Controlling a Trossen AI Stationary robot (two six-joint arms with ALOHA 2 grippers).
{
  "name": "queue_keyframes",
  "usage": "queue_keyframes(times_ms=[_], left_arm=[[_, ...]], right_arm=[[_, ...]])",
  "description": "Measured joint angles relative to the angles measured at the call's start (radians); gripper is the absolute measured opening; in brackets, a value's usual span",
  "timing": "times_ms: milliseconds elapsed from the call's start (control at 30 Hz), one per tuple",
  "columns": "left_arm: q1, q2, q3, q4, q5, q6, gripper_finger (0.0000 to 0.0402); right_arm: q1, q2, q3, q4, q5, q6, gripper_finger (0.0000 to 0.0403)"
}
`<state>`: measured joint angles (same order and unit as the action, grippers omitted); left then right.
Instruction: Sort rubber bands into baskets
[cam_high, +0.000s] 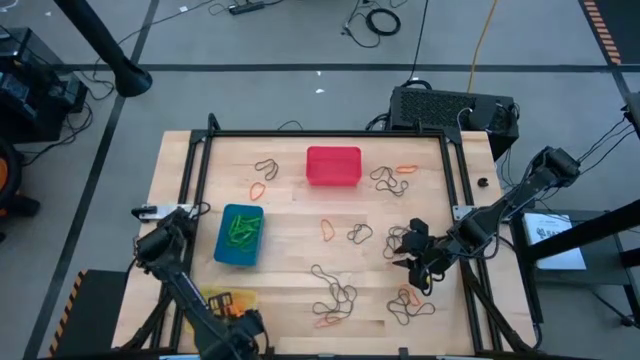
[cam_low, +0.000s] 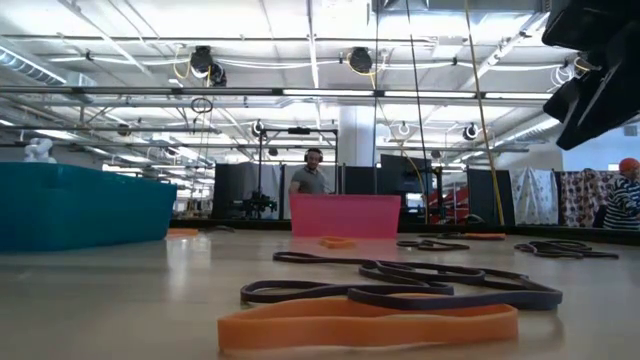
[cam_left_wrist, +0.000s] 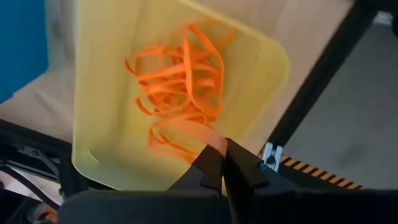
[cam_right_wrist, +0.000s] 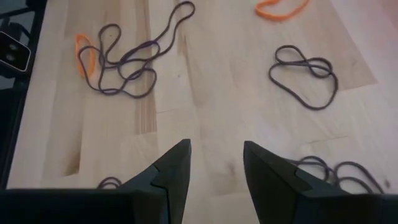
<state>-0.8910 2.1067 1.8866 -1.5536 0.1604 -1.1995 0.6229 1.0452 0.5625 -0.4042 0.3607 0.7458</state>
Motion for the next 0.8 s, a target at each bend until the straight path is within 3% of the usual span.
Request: queue_keyframes(times_ms=[433,567,800], left_arm=[[-0.041,0.000,-0.001,0.000,-0.056,-0.036,0.0017],[-0.039,0.000,-0.031,0.000,-0.056,-0.112,0.0021],[-0.035,0.001,-0.074,-0.001,-0.050,-0.131,0.0082]], right_arm=[[0.021,0.103,0.000,0.057,-0.001,0.002,0.0141],[0.021,0.105,0.000,0.057,-0.054,0.002,0.0141],[0.021,0.106,0.000,0.057,-0.079,0.001,0.0141]])
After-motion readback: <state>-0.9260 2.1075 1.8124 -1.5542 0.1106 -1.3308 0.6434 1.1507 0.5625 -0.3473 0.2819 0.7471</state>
